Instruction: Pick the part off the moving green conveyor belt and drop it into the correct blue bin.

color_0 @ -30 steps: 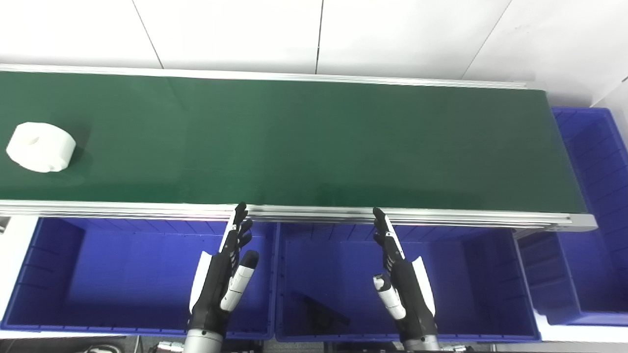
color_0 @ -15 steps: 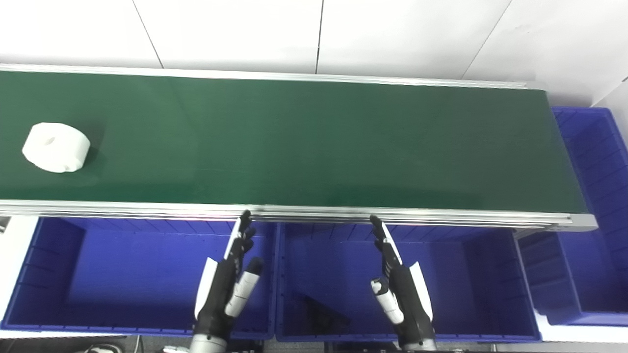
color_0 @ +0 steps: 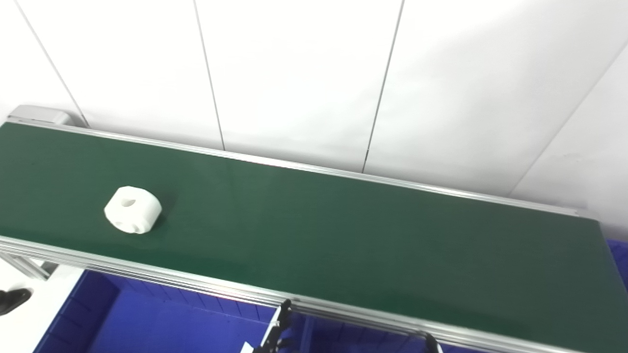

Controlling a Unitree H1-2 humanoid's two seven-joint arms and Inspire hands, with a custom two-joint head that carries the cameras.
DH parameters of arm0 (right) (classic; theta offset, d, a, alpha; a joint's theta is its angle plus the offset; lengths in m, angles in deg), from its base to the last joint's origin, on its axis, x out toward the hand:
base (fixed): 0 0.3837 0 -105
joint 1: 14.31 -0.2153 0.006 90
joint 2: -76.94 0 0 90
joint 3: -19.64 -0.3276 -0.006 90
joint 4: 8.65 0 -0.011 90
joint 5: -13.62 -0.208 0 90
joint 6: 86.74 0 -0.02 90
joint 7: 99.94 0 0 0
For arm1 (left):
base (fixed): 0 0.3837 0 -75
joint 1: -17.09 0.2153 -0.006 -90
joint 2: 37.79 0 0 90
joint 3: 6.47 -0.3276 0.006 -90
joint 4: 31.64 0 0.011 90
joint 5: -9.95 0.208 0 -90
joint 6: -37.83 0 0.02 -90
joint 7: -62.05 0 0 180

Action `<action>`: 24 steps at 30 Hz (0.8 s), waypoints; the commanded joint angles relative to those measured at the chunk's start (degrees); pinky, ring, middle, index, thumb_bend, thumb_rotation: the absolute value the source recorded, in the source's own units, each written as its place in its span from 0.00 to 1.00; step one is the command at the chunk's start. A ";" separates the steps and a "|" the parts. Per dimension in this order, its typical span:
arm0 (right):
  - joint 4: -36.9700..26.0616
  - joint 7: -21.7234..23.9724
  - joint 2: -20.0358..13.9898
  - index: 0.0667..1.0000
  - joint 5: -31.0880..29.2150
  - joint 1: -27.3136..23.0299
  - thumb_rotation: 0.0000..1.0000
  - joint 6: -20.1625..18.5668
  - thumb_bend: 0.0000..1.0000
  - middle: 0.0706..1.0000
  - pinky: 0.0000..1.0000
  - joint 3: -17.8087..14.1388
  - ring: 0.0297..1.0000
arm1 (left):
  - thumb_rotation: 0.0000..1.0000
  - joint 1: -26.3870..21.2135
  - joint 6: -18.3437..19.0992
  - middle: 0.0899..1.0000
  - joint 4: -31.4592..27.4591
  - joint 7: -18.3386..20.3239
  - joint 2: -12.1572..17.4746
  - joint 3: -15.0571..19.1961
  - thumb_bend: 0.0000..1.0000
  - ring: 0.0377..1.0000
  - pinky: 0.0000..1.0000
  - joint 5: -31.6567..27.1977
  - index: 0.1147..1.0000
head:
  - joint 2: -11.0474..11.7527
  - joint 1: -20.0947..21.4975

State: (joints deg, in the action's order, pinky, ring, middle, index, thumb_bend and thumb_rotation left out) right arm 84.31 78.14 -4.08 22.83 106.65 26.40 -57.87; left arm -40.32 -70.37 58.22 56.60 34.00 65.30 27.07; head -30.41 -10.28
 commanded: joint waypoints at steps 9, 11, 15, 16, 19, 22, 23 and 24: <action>-2.80 2.15 -0.41 1.00 -1.99 0.31 1.00 2.24 0.91 1.00 1.00 -0.39 1.00 | 0.95 0.30 -1.79 0.93 -1.01 -1.72 -3.20 -2.80 0.72 0.87 0.70 2.39 0.95 | -2.43 -0.58; -3.20 2.29 -0.48 1.00 -2.11 0.30 1.00 2.22 0.89 1.00 1.00 -0.42 1.00 | 0.95 0.46 -0.65 0.92 -2.07 -1.68 -3.32 -2.90 0.76 0.85 0.68 2.97 0.95 | -3.20 -0.96; -3.98 2.87 -0.69 1.00 -2.91 0.13 1.00 1.99 0.87 1.00 1.00 -0.44 1.00 | 0.88 0.42 -0.15 0.91 -3.35 -1.23 -3.38 -3.15 0.75 0.85 0.68 3.06 0.95 | -4.60 -1.77; -4.06 3.06 -0.67 1.00 -3.25 0.10 1.00 1.96 0.87 1.00 1.00 -0.48 1.00 | 0.88 0.39 -0.11 0.91 -3.58 -1.18 -3.36 -3.17 0.75 0.85 0.68 3.14 0.95 | -5.00 -1.66; -4.25 3.31 -0.26 1.00 -4.17 0.10 1.00 1.81 0.87 1.00 1.00 -0.68 1.00 | 0.85 0.39 -0.04 0.92 -4.15 -0.98 -3.28 -3.21 0.77 0.88 0.71 3.08 0.96 | -5.33 -1.46; -4.30 3.24 0.06 1.00 -4.22 0.09 1.00 1.90 0.87 1.00 1.00 -0.87 1.00 | 0.82 0.65 0.24 0.92 -5.40 -0.48 -3.17 -3.45 0.79 0.88 0.74 2.51 0.96 | -5.73 -1.48; -4.32 3.27 0.12 1.00 -4.22 0.11 1.00 1.96 0.86 1.00 1.00 -0.92 1.00 | 0.81 0.77 0.20 0.91 -5.97 -0.34 -3.12 -3.58 0.78 0.88 0.74 2.41 0.96 | -5.73 -1.48; -4.59 3.26 0.18 1.00 -3.96 0.27 1.00 1.79 0.86 1.00 1.00 -0.93 1.00 | 0.81 1.43 0.91 0.91 -8.43 0.40 -3.10 -3.99 0.78 0.88 0.74 1.21 0.96 | -6.00 -0.63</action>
State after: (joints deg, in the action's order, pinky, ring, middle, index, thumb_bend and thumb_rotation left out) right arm 81.63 81.04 -4.16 19.13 106.64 26.39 -58.61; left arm -39.65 -69.48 54.24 56.19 34.09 64.86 29.13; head -36.21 -11.78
